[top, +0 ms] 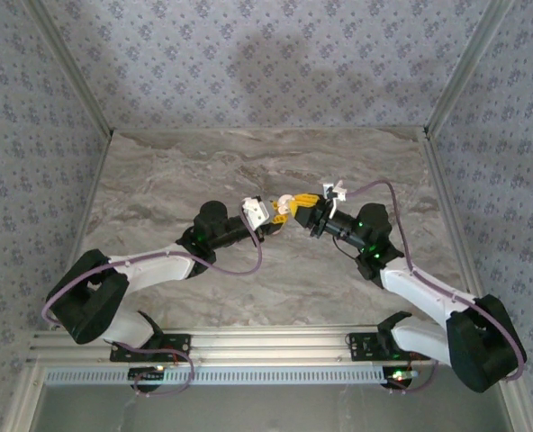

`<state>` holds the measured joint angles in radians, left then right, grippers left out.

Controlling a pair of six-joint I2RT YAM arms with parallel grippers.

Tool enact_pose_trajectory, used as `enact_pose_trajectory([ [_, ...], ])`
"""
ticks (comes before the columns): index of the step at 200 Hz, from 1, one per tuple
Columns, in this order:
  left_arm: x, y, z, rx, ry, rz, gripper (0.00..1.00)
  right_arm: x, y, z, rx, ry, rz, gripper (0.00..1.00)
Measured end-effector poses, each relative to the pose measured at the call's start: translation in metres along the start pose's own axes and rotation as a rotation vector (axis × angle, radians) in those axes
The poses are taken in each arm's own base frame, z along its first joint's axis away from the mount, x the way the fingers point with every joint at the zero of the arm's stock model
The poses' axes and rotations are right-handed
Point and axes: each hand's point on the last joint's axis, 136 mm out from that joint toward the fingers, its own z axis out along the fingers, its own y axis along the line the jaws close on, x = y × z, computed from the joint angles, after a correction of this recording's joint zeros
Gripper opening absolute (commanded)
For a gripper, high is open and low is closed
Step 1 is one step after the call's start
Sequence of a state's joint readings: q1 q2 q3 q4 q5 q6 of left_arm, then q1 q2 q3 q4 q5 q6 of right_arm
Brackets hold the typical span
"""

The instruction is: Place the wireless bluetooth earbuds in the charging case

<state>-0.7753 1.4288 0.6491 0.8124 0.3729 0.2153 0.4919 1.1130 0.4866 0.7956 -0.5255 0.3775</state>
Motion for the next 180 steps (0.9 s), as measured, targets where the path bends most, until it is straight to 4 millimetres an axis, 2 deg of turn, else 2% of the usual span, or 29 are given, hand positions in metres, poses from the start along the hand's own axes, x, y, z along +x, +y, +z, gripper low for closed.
enact_pose_trajectory([
  [111, 0.0007, 0.0041, -0.0001, -0.022, 0.005, 0.0, 0.2, 0.0017, -0.0001, 0.0055, 0.001, -0.015, 0.029, 0.19],
  [180, 0.0018, 0.005, 0.0, -0.029, 0.01, -0.001, 0.2, 0.0068, -0.0075, 0.0054, 0.057, -0.022, 0.077, 0.21],
])
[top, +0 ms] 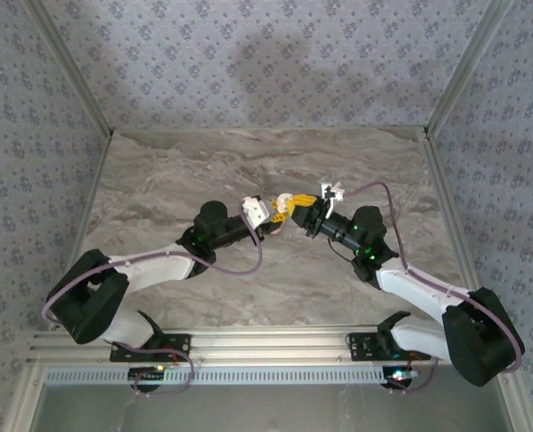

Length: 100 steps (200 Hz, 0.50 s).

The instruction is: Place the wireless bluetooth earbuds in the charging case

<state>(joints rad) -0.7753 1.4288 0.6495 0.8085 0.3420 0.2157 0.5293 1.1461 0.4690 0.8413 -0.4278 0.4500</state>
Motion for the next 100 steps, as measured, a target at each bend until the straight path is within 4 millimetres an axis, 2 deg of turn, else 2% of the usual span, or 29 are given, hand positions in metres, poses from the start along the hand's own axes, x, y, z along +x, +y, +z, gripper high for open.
enact_pose_trajectory([
  [100, 0.001, 0.002, 0.0, -0.013, 0.006, 0.0, 0.2, 0.005, -0.016, 0.001, 0.094, 0.017, 0.067, 0.42],
])
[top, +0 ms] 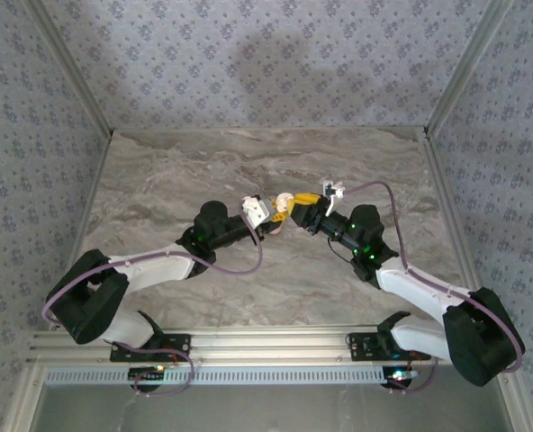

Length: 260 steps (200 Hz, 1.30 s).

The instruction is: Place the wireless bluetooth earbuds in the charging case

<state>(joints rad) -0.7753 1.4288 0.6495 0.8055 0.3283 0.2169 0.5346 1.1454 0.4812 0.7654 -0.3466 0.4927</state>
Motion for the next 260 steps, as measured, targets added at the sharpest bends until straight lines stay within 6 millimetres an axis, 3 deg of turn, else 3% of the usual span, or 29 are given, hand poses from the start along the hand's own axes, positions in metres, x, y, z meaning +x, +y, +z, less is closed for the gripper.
enact_pose_trajectory([
  [53, 0.0, 0.0, 0.0, 0.0, 0.0, 0.003, 0.2, -0.001, 0.0, 0.001, 0.011, 0.015, 0.014, 0.59],
  [98, 0.001, 0.0, 0.0, 0.001, 0.005, 0.008, 0.2, -0.024, 0.018, -0.012, -0.035, -0.002, -0.057, 0.65],
  [125, 0.006, -0.001, 0.0, 0.005, 0.024, 0.008, 0.2, -0.044, 0.028, -0.023, -0.057, -0.025, -0.106, 0.65],
  [145, 0.006, -0.001, 0.0, 0.006, 0.025, 0.009, 0.2, -0.049, 0.025, -0.028, -0.038, -0.016, -0.114, 0.62],
  [216, 0.002, -0.002, -0.004, 0.006, 0.024, 0.018, 0.2, -0.034, 0.006, -0.019, 0.032, 0.128, -0.047, 0.41],
  [239, 0.001, -0.002, -0.004, 0.006, 0.024, 0.02, 0.2, -0.025, -0.001, -0.015, 0.046, 0.163, -0.01, 0.41],
  [260, 0.001, -0.002, -0.004, 0.006, 0.024, 0.021, 0.2, -0.019, -0.005, -0.012, 0.049, 0.182, 0.012, 0.49],
])
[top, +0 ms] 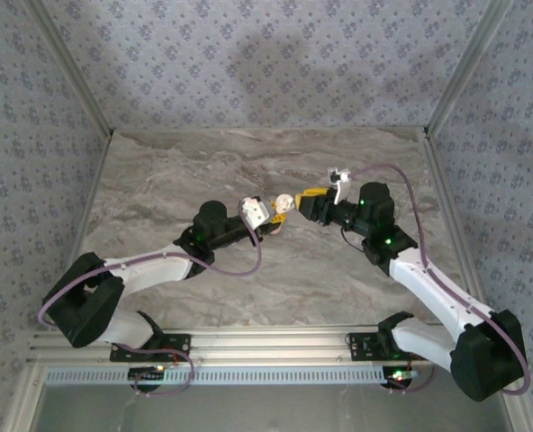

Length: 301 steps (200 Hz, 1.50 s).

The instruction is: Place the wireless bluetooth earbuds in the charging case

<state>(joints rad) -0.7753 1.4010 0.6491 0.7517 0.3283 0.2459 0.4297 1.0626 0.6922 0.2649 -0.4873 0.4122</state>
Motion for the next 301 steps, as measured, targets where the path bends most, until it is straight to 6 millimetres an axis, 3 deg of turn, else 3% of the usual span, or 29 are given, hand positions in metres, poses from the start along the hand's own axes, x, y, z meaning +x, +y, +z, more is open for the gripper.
enact_pose_trajectory([
  [38, 0.0, 0.0, 0.0, 0.0, 0.0, 0.0, 0.2, 0.003, 0.0, 0.004, -0.011, 0.016, 0.022, 0.55],
  [208, 0.004, -0.001, 0.0, 0.004, 0.017, 0.002, 0.2, 0.014, -0.004, 0.01, 0.005, 0.074, 0.051, 0.52],
  [257, 0.004, -0.001, 0.0, 0.004, 0.017, 0.009, 0.2, 0.006, 0.004, 0.008, -0.029, 0.068, 0.032, 0.53],
  [301, 0.004, -0.001, 0.0, 0.004, 0.017, 0.012, 0.2, -0.014, 0.015, 0.003, -0.064, 0.03, -0.005, 0.32],
])
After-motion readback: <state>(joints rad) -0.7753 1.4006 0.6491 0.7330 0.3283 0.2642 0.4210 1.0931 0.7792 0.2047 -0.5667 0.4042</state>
